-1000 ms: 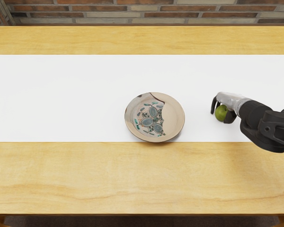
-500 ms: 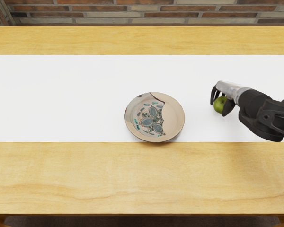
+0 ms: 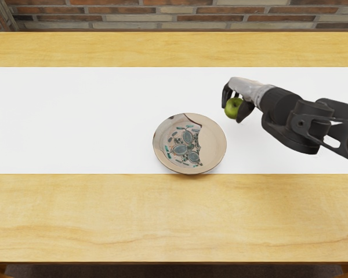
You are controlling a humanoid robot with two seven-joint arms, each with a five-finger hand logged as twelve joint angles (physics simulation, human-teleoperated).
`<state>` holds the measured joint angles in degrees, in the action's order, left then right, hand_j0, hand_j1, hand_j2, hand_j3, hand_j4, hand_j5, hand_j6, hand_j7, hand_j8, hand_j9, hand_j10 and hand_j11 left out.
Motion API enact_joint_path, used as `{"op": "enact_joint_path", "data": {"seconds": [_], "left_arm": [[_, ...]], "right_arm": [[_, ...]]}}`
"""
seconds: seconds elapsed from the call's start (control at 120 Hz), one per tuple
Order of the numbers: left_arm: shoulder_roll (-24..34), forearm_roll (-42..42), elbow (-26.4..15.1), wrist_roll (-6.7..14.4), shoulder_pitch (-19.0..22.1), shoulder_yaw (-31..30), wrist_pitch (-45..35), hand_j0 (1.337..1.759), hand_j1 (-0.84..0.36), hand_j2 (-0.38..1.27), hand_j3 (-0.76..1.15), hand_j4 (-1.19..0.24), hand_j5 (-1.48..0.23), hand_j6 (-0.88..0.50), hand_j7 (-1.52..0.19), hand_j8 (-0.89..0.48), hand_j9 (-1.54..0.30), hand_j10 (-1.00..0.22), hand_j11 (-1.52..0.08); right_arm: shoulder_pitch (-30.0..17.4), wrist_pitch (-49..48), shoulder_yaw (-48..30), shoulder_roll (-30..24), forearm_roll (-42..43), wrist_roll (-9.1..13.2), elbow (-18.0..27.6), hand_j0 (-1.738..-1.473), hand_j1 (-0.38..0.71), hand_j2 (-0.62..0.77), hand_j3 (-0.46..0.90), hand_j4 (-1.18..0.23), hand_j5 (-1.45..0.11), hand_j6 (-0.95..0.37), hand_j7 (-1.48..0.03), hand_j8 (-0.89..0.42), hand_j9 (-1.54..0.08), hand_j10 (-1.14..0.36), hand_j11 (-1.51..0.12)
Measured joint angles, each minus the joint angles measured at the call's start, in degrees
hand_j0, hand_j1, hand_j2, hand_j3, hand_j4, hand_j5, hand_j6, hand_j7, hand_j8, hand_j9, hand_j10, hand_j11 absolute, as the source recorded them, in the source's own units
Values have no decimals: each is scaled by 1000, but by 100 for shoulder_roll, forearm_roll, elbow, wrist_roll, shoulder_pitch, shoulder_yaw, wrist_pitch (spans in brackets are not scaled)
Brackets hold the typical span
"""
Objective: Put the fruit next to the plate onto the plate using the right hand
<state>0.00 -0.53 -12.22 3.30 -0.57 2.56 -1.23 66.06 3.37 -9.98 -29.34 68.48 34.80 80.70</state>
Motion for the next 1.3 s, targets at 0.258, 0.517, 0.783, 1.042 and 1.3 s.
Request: {"op": "enact_joint_path", "data": {"seconds": [0.258,0.517,0.783,1.042,1.3], "left_arm": [[0,0,0,2,2,-1,0,1658,349,0,0,0,0,0,0,0,0,0,0],[0,0,0,3,2,-1,0,1658,349,0,0,0,0,0,0,0,0,0,0],[0,0,0,1,4,-1,0,1658,349,0,0,0,0,0,0,0,0,0,0],[0,0,0,2,4,0,0,1658,349,0,0,0,0,0,0,0,0,0,0],[0,0,0,3,3,0,0,1658,349,0,0,0,0,0,0,0,0,0,0]], "right_arm": [[184,-77,-49,450,7,-129,180,-1658,350,372,2,-717,-1134,-353,-1015,-263,-1103,-512,-1125],[-45,-95,16,712,-6,-175,342,-1658,374,420,2,-713,-1142,-345,-1015,-265,-1108,-511,-1117],[-286,-71,46,751,26,-177,337,-1655,294,333,1,-732,-1095,-425,-1010,-348,-1076,-583,-1071],[-364,-355,-509,634,-508,-91,328,-1657,-114,97,0,-259,-380,-168,-354,-143,-375,-217,-373],[-353,-2169,-1840,-462,-2425,9,595,-1658,-261,25,0,-93,-132,-68,-124,-61,-130,-81,-129]]}}
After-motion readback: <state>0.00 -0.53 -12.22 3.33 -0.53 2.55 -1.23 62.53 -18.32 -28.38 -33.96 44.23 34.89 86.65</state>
